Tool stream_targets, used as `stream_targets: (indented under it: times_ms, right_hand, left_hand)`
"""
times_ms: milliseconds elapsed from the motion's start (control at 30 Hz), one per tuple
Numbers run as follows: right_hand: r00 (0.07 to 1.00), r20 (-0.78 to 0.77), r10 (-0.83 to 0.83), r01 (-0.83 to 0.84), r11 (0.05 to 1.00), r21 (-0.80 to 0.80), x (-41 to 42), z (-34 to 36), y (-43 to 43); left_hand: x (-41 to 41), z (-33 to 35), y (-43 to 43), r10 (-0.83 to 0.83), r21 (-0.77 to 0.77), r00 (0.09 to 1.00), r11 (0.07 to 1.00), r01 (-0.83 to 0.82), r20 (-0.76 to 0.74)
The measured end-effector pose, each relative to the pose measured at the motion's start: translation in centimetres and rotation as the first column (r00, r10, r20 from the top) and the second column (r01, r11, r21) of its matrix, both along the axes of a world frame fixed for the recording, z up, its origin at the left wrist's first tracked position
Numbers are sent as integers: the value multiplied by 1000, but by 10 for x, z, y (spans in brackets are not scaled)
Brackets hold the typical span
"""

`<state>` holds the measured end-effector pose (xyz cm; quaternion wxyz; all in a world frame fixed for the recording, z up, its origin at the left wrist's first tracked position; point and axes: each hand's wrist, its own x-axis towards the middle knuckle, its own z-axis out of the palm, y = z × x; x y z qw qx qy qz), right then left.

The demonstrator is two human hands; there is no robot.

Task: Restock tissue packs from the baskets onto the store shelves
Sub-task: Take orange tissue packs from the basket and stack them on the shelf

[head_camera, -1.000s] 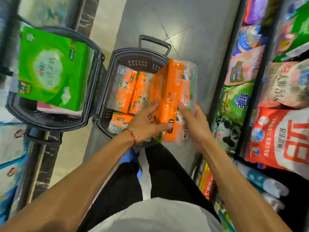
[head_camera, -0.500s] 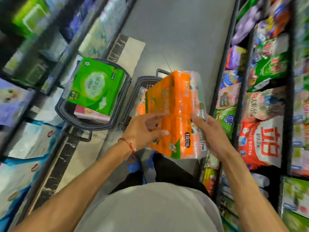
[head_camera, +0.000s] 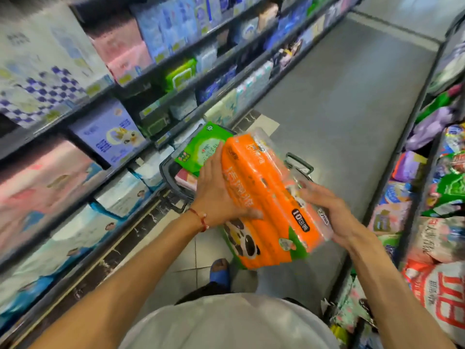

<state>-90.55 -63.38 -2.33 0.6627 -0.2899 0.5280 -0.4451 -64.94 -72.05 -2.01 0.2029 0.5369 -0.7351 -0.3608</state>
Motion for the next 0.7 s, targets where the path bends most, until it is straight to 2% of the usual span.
stream_targets:
  times_ms: [33,100,167,300,400,500,600,700]
  right_hand:
    - [998,70,-1,3,1000,-28,2,-3,3]
    - [985,172,10,7,995,-97,13,0,9]
    - [972,223,75,-33,982,-186,25,5,13]
    - [969,10,246,-240,953,-185,64,8,12]
    - [950,-86,300,-310,939,-148,104,5,14]
    - [929,-214,302,-334,933,-136,158,4,30]
    - [938,-232,256,-296,942,-155,205,-5,45]
    - [930,-224,292,-332,928,-168,243,-3,50]
  left_hand:
    - [4,0,9,66,8,995,998,-66,-80]
    - [21,-7,31,239,130,950,968,-217,-199]
    - [36,-12,55,391,219,895,912,-346,-216]
    - [74,-23,93,585,303,790,798,-521,-185]
    - [110,-29,119,715,345,687,682,-644,-132]
    - [140,-27,147,823,314,565,552,-772,-57]
    - [173,-25,173,848,277,525,523,-806,-70]
    - [212,-23,194,856,285,510,510,-811,-79]
